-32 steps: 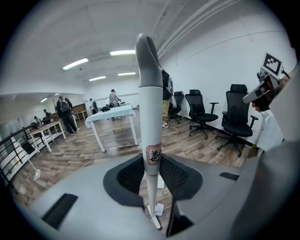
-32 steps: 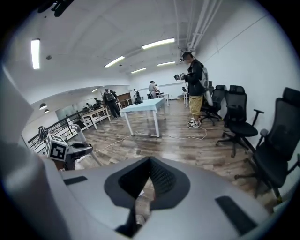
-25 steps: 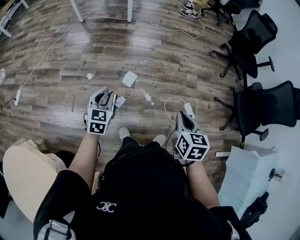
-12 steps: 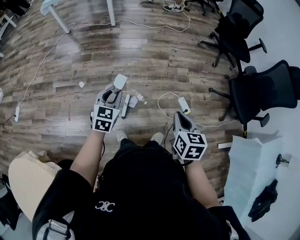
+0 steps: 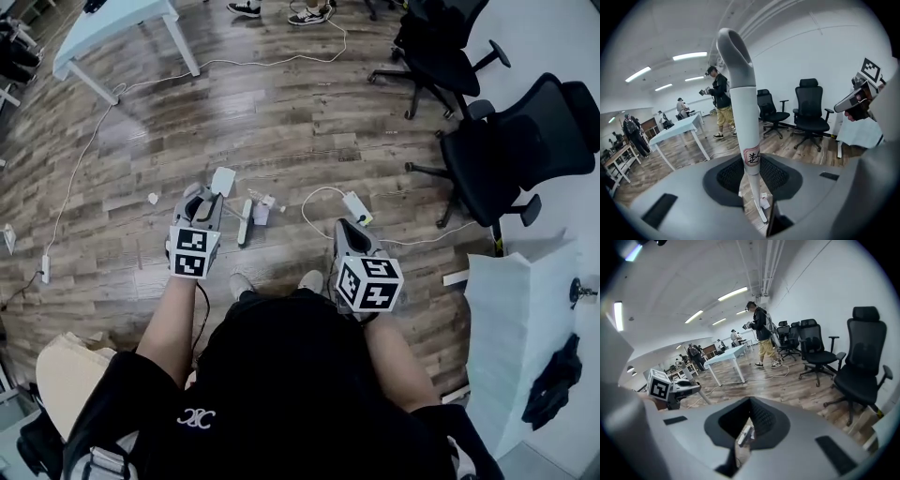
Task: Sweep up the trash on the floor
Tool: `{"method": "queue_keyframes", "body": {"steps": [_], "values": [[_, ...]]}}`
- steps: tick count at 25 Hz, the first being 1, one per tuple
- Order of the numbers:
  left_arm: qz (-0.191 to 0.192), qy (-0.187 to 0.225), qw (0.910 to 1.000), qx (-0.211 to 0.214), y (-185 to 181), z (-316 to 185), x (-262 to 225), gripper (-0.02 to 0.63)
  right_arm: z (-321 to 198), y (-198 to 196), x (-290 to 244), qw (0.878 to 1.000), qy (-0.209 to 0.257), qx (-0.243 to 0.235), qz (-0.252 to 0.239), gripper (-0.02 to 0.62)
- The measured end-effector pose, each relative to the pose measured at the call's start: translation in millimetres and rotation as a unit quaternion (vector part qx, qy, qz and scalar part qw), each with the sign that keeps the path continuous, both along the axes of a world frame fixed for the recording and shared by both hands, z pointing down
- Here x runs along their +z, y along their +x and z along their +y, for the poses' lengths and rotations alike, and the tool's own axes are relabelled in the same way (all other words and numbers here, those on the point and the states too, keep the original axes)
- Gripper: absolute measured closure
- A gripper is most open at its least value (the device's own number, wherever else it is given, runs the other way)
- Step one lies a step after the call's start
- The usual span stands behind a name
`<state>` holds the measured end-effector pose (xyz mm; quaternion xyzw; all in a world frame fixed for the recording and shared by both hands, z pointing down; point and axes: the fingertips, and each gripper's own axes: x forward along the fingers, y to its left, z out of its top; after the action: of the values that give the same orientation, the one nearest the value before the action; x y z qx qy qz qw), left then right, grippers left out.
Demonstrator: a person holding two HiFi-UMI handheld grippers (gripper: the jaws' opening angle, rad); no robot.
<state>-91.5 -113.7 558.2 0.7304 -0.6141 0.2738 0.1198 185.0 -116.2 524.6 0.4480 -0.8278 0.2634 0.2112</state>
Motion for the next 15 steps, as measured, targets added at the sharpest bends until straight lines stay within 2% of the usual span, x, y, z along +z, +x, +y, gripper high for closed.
{"method": "queue_keyframes", "body": {"steps": [4,8,12,15], "values": [[-0.021,0.005,0.9993,-0.03,-2,-6,-12,0.505,-20,1,0,1.0,0.01,-0.026,-0.004,0.583],[-0.026,0.022,0.9976,-0.06,-21,-5,-27,0.505,-37,-20,-4,0.998,0.034,-0.061,0.01,0.583],[-0.03,0.028,0.9963,-0.075,-57,6,-33,0.505,-47,-57,-10,0.996,0.047,-0.079,0.014,0.583],[-0.029,0.029,0.9952,-0.089,-98,8,-32,0.505,-55,-95,-7,0.995,0.042,-0.088,0.018,0.583]]}}
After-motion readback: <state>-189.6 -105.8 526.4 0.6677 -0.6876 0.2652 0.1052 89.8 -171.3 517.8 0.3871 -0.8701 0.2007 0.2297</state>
